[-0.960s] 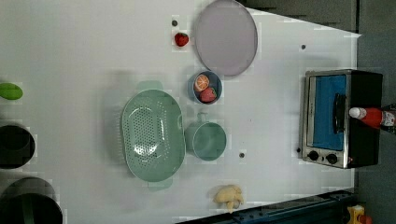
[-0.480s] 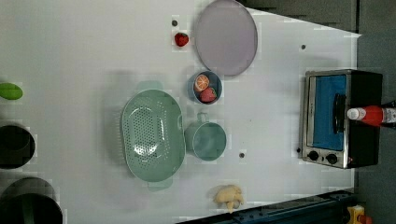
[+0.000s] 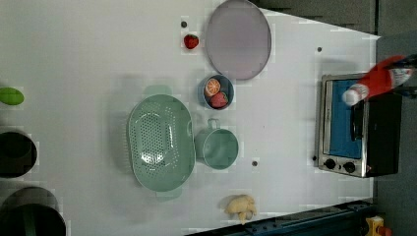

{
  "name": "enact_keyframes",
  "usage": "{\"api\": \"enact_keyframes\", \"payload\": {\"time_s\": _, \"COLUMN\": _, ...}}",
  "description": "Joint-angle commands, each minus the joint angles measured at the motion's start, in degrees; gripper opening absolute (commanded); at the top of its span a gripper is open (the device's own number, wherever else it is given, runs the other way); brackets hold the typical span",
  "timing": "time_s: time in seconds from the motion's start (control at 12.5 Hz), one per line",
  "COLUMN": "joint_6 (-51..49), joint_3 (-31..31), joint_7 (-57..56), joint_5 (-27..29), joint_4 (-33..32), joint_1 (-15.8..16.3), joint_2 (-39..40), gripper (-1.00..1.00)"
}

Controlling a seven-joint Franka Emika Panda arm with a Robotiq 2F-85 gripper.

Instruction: Pick Ketchup from oven and place it on table.

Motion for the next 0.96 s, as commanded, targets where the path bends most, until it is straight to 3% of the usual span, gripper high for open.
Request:
{"api": "enact_keyframes", "payload": {"time_s": 0.08, "joint_6": 1.8, "joint_3": 4.8, "joint_7": -1.3, "joint_5": -0.7, "joint_4": -6.4, "joint_1": 0.7, "joint_2": 0.7, "gripper": 0.2}}
{"api": "enact_keyframes", "payload": {"time_s": 0.48, "joint_6": 16.6, "joint_3": 3.8, "joint_7": -1.3, "joint_5": -3.1, "joint_4": -21.6, "joint_1": 0.5, "joint_2": 0.9, "gripper": 0.2}}
{"api": "enact_keyframes", "payload": {"time_s": 0.96, "joint_6": 31.3, "joint_3": 2.7, "joint_7": -1.3, "joint_5": -3.1, "joint_4": -32.0, "joint_1": 0.4, "joint_2": 5.6, "gripper": 0.2}}
